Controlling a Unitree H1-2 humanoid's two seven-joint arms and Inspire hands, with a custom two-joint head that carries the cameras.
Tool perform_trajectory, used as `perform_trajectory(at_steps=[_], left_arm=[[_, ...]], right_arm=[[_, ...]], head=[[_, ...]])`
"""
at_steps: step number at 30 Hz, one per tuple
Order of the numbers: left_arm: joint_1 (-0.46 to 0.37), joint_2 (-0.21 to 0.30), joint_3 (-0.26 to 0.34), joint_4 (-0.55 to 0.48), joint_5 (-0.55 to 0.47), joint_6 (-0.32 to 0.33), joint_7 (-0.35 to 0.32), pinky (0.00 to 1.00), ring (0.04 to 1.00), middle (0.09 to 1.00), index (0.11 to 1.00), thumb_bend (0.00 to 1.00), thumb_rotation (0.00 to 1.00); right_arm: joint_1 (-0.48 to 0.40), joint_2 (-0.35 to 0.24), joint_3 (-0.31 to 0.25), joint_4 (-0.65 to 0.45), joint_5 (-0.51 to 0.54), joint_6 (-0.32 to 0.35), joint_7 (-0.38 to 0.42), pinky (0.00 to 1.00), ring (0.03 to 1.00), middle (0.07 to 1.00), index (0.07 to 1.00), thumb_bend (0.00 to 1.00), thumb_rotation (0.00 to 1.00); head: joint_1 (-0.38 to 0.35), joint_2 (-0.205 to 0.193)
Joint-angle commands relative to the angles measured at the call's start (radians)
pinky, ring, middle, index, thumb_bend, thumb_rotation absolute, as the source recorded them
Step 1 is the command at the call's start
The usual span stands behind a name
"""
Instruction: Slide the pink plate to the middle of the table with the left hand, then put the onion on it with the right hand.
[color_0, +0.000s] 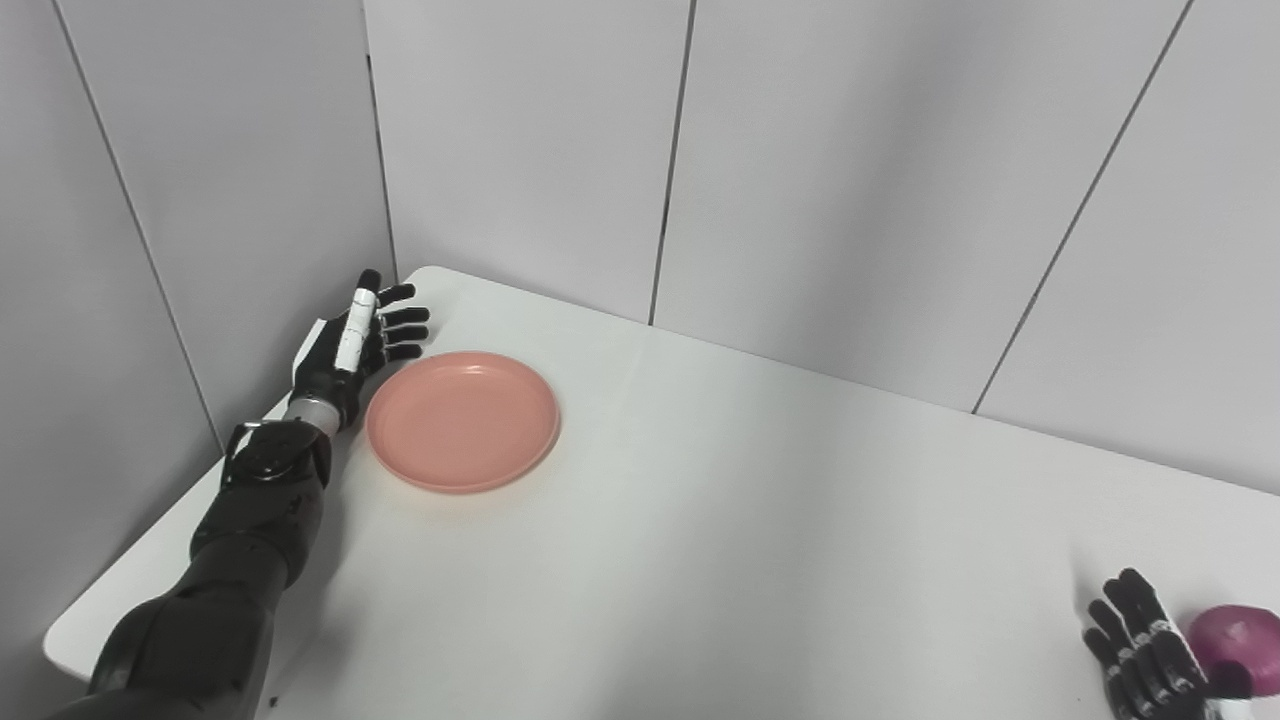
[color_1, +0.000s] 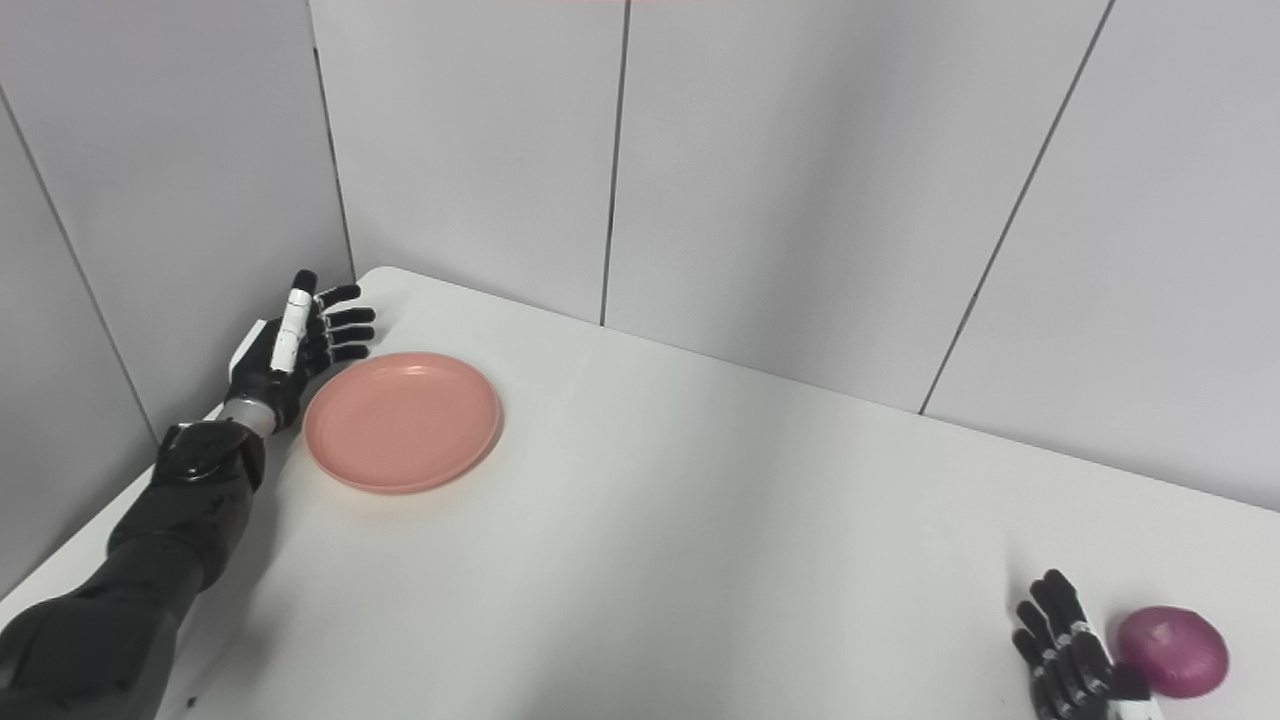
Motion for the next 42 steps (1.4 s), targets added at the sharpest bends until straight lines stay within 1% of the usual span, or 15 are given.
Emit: perform_trajectory(at_steps=[1,6,10,12,14,19,21,23,26,29,31,34,37,38,42], left_arm=[[-0.013,0.011,-0.004,-0.026,0.001,-0.015,0.001,0.69,0.723,0.723,0.774,1.0,1.0],[0.0,0.006,0.002,-0.048,-0.013,-0.007,-0.014,0.7,0.712,0.71,0.777,1.0,1.0],[0.03,-0.014,0.004,-0.122,-0.023,0.027,-0.015,0.68,0.712,0.712,0.783,1.0,1.0],[0.045,-0.031,0.006,-0.165,-0.039,0.049,-0.022,0.69,0.713,0.707,0.777,1.0,1.0],[0.065,-0.055,0.009,-0.228,-0.061,0.089,-0.027,0.7,0.715,0.709,0.777,1.0,1.0],[0.104,-0.096,-0.008,-0.352,-0.077,0.161,-0.036,0.71,0.728,0.709,0.761,1.0,1.0],[0.119,-0.11,-0.018,-0.397,-0.08,0.186,-0.047,0.73,0.738,0.727,0.79,1.0,1.0],[0.132,-0.125,-0.02,-0.44,-0.092,0.215,-0.056,0.74,0.77,0.779,0.826,1.0,1.0],[0.151,-0.148,-0.024,-0.5,-0.1,0.258,-0.05,0.77,0.796,0.797,0.834,1.0,1.0],[0.164,-0.164,-0.034,-0.537,-0.085,0.275,-0.034,0.75,0.772,0.763,0.817,0.99,1.0],[0.173,-0.175,-0.042,-0.555,-0.085,0.281,-0.037,0.76,0.767,0.749,0.816,0.99,1.0],[0.182,-0.187,-0.056,-0.572,-0.083,0.288,-0.046,0.76,0.771,0.756,0.834,0.99,1.0],[0.189,-0.203,-0.067,-0.595,-0.08,0.302,-0.04,0.76,0.768,0.757,0.824,0.97,1.0],[0.191,-0.21,-0.07,-0.604,-0.079,0.309,-0.035,0.74,0.758,0.747,0.805,0.96,1.0],[0.204,-0.231,-0.104,-0.656,-0.064,0.344,-0.036,0.72,0.749,0.744,0.796,0.97,1.0]], right_arm=[[0.092,0.054,0.023,0.067,0.018,0.019,-0.001,1.0,0.991,0.989,0.983,1.0,1.0],[0.09,0.051,0.022,0.071,0.018,0.02,0.0,1.0,1.0,0.997,0.993,1.0,1.0],[0.09,0.051,0.02,0.073,0.021,0.018,0.001,1.0,1.0,0.999,0.996,0.99,1.0],[0.091,0.049,0.022,0.072,0.017,0.016,0.003,1.0,1.0,1.0,0.997,0.98,1.0],[0.092,0.05,0.022,0.067,0.019,0.021,0.002,1.0,0.995,0.996,0.993,0.97,1.0],[0.095,0.052,0.022,0.062,0.017,0.013,0.0,1.0,0.978,0.98,0.982,0.97,1.0],[0.096,0.054,0.022,0.059,0.019,0.012,0.0,1.0,0.974,0.976,0.978,0.97,1.0],[0.097,0.054,0.022,0.057,0.021,0.013,0.001,0.97,0.963,0.97,0.969,0.97,0.99],[0.099,0.056,0.022,0.047,0.021,0.02,-0.002,0.97,0.959,0.967,0.966,0.98,0.98],[0.1,0.057,0.022,0.044,0.023,0.017,-0.001,0.98,0.964,0.972,0.968,0.98,0.98],[0.1,0.057,0.021,0.045,0.026,0.017,0.001,0.99,0.968,0.975,0.97,0.98,0.97],[0.101,0.058,0.022,0.043,0.024,0.016,-0.002,0.98,0.964,0.972,0.966,0.99,0.96],[0.102,0.056,0.024,0.04,0.02,0.019,-0.003,0.99,0.971,0.978,0.974,0.99,0.97],[0.102,0.056,0.024,0.039,0.02,0.02,-0.003,0.98,0.976,0.986,0.982,0.99,0.96],[0.104,0.063,0.023,0.026,0.024,0.029,-0.01,0.99,0.976,0.985,0.98,0.99,0.95]], head=[[0.001,0.002],[0.003,0.005],[0.002,0.007],[0.002,0.007],[-0.001,0.012],[-0.008,0.019],[-0.008,0.02],[-0.01,0.021],[-0.013,0.023],[-0.013,0.024],[-0.015,0.024],[-0.017,0.025],[-0.022,0.027],[-0.022,0.027],[-0.029,0.031]])
